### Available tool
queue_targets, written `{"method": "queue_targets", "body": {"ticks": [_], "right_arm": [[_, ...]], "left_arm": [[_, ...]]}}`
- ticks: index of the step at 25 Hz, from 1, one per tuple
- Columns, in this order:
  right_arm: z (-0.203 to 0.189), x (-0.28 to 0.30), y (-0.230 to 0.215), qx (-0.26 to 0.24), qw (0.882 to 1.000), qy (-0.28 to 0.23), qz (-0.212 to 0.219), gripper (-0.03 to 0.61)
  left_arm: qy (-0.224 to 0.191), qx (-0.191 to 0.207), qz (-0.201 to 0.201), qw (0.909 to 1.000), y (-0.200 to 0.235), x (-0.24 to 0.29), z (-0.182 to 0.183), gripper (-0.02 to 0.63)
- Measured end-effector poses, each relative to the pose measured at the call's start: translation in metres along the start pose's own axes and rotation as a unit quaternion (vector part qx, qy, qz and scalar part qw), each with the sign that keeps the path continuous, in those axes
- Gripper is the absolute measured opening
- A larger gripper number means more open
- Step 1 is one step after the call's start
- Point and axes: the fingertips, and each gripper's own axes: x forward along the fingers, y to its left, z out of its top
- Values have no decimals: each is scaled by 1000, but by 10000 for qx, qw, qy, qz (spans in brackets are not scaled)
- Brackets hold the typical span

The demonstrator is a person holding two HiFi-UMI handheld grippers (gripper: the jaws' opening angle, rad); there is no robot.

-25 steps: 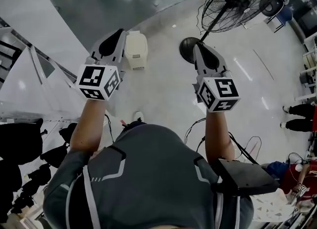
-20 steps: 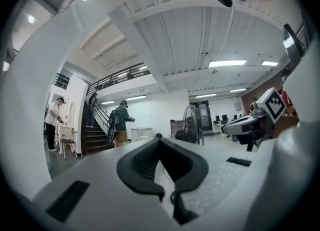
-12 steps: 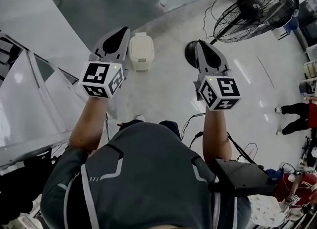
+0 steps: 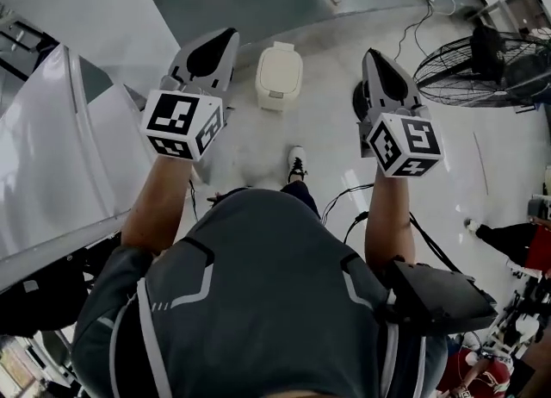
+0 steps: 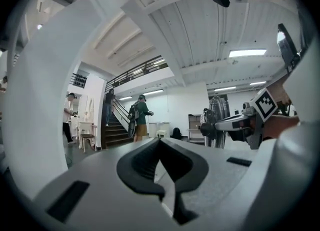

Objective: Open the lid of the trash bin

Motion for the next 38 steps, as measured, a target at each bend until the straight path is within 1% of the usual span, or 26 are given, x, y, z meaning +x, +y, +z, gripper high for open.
{"method": "queue_targets", "body": {"ticks": [3, 10, 15, 18, 21, 23, 26, 28, 31, 35, 38], "right_arm": [[-1, 30, -14, -105, 9996, 31, 247, 28], [-7, 88, -55, -169, 9966, 97, 803, 28], [-16, 118, -86, -148, 9942, 152, 1052, 28], [-23, 133, -103, -16, 9931, 171, 1163, 28], [-30, 145, -118, -3, 9923, 138, 1235, 28], [-38, 154, -122, -33, 9922, 191, 1233, 28], [-54, 171, -121, 13, 9928, 337, 1147, 29], [-69, 186, -122, -72, 9941, 426, 992, 29], [-105, 201, -117, -170, 9935, 782, 815, 31], [-150, 213, -105, -166, 9898, 1196, 751, 31], [-185, 225, -98, -191, 9864, 1432, 783, 31]], "left_arm": [[65, 74, 177, 9998, 8, 14, 1, 9], [274, 50, 577, 9979, 10, 69, -8, 9], [491, 93, 704, 9963, 5, 112, -14, 9], [634, 149, 708, 9954, 6, 135, -19, 9], [743, 515, 483, 9947, 2, 157, -28, 9], [926, 711, 403, 9923, 5, 167, -42, 9], [1167, 671, 329, 9903, 19, 178, -65, 9], [1282, 703, 193, 9891, 29, 189, -82, 9], [1482, 638, -21, 9869, 40, 197, -114, 11], [1929, 760, -317, 9778, 45, 200, -163, 11], [2177, 838, -489, 9712, 45, 205, -198, 11]]}}
